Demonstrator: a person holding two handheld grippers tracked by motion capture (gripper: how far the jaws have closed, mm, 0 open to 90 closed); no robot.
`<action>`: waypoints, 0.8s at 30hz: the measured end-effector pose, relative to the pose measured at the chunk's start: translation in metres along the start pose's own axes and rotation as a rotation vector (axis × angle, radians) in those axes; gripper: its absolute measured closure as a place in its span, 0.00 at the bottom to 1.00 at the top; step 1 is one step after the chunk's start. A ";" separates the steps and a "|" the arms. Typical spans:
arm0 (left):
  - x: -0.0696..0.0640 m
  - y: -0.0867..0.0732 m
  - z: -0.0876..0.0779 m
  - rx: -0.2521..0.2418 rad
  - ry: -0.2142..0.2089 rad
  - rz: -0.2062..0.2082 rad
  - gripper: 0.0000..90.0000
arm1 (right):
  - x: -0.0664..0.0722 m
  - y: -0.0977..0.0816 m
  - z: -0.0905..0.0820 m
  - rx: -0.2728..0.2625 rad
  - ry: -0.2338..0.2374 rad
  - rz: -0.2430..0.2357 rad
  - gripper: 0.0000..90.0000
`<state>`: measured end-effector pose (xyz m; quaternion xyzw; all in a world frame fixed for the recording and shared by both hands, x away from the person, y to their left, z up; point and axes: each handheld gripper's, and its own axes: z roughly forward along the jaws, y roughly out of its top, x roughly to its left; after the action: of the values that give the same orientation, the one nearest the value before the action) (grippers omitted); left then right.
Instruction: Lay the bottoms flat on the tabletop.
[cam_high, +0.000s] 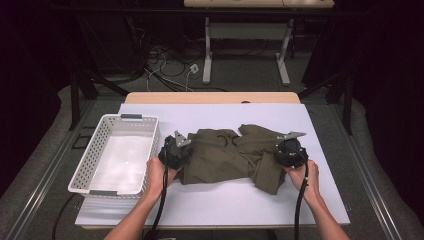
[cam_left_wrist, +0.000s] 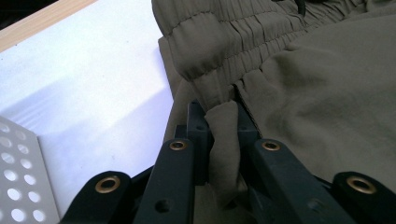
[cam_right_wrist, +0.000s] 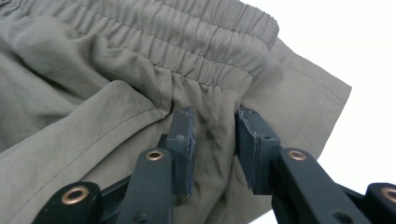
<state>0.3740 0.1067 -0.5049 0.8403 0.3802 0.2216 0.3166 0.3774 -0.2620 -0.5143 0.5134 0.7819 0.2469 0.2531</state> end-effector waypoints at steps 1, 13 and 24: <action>0.000 0.000 0.000 0.000 0.000 0.001 0.92 | -0.001 0.000 0.000 -0.004 0.009 0.003 0.77; 0.000 -0.001 0.006 0.016 -0.034 -0.006 0.91 | -0.011 -0.009 0.033 0.003 0.114 0.092 0.73; -0.001 -0.003 0.011 0.065 -0.070 -0.011 0.90 | -0.012 -0.009 0.033 -0.020 0.089 0.110 0.99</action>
<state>0.3785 0.1034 -0.5153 0.8553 0.3805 0.1776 0.3034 0.3970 -0.2720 -0.5430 0.5417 0.7604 0.2908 0.2094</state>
